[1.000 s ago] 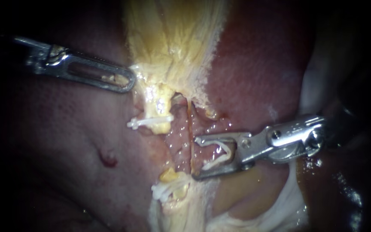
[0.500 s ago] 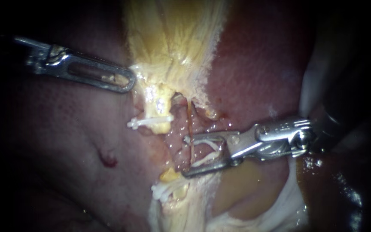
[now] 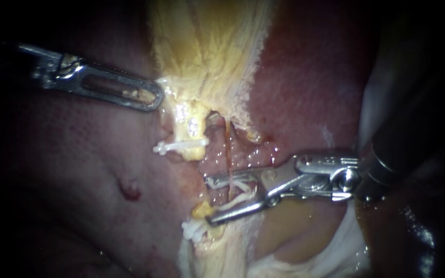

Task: Clipping first clip right tube

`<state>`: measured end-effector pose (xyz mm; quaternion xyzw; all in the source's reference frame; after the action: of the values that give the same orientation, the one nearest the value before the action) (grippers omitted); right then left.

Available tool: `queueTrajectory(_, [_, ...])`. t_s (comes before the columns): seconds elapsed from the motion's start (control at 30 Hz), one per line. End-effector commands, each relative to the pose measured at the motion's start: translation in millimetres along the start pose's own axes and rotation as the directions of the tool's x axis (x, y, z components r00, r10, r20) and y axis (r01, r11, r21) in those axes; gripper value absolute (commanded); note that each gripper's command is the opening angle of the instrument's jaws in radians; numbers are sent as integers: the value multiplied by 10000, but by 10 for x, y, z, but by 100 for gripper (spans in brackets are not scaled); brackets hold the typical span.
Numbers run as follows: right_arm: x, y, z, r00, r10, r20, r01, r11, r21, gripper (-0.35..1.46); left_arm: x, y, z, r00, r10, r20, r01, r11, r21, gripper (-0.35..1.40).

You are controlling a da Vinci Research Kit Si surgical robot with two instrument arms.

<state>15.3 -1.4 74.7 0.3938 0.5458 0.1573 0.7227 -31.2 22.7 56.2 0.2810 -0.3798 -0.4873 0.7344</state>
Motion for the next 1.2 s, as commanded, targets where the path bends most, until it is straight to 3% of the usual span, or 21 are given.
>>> queueTrajectory(0.03, [1,0,1,10000,-11,-40,11,10000,-22,49,0,0,0,10000,1,0,-1,10000,-1,-35])
queueTrajectory(0.2, [5,-1,-2,9989,230,-416,-225,9997,109,49,0,0,0,10000,1,0,-1,10000,-1,-35])
queueTrajectory(0.3, [5,-2,-3,9985,344,-435,-339,9993,140,49,0,0,0,10000,1,-1,-1,10000,-1,-35])
queueTrajectory(0.5, [9,-17,-7,9950,643,-761,-615,9974,386,49,0,0,-1,10000,2,-2,-2,10000,1,-35])
queueTrajectory(0.63, [20,-28,-8,9903,914,-1047,-813,9920,965,48,0,1,-1,10000,4,-4,-4,10000,4,-35])
queueTrajectory(0.77, [27,-41,-7,9900,1053,-943,-869,9795,1815,48,0,1,-1,10000,6,-6,-6,10000,6,-35])
queueTrajectory(0.9, [30,-52,-2,9882,1162,-994,-930,9726,2132,48,0,1,-1,10000,6,-6,-6,10000,7,-35])
queueTrajectory(1.2, [32,-56,0,9872,1252,-988,-1006,9695,2237,46,0,3,0,10000,6,-6,-6,10000,7,-35])
